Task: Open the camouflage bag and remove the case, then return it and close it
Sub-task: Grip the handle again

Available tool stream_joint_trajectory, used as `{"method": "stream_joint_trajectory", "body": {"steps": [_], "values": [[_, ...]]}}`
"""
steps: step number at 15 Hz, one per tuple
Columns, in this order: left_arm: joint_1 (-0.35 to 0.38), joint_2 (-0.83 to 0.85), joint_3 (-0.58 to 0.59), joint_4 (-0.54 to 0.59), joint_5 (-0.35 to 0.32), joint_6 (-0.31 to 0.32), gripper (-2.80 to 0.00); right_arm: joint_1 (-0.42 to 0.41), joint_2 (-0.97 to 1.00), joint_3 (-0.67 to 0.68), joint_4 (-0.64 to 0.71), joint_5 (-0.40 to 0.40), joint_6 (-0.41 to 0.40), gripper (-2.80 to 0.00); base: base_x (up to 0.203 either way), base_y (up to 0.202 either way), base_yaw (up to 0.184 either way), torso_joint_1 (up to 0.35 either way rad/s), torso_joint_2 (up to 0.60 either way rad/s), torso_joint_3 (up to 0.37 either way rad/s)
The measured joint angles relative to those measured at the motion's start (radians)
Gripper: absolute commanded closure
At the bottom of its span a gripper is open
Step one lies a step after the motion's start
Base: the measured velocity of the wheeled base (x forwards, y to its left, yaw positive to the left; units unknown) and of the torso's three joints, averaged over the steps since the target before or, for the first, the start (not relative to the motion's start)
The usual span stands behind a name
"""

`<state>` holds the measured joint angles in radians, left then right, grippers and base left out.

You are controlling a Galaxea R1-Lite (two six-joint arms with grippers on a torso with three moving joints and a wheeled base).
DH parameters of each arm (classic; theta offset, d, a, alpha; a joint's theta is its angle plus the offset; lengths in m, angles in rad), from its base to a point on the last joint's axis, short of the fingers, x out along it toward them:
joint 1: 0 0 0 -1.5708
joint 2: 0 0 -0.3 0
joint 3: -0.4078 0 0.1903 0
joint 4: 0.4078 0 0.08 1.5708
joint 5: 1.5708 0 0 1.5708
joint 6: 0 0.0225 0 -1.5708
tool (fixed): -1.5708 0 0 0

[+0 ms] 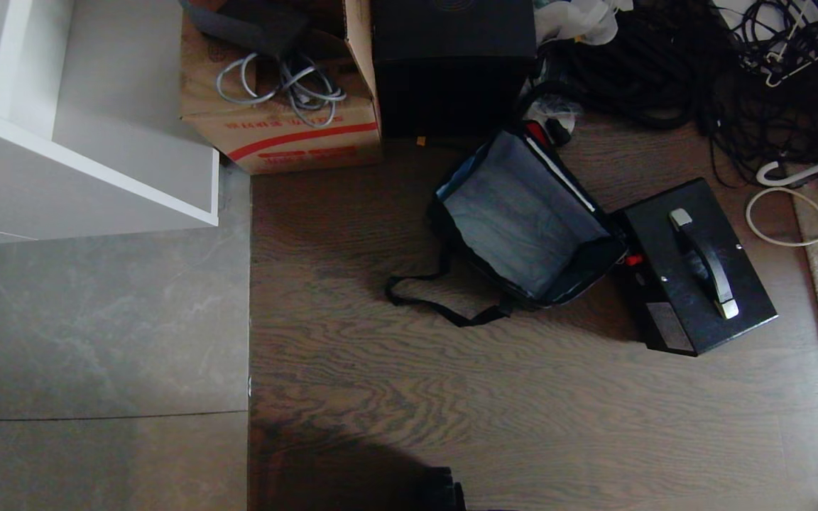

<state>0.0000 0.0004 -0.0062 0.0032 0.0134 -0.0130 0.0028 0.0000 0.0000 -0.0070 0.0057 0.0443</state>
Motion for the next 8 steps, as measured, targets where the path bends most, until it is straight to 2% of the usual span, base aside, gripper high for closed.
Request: {"method": "stream_joint_trajectory", "body": {"steps": [8], "values": [[0.000, 0.000, 0.000, 0.000, 0.000, 0.000, 0.00, 0.000, 0.000, 0.000, 0.000, 0.000, 0.000, 0.00, 0.000, 0.000, 0.000, 0.000, 0.00, 0.000]]}}
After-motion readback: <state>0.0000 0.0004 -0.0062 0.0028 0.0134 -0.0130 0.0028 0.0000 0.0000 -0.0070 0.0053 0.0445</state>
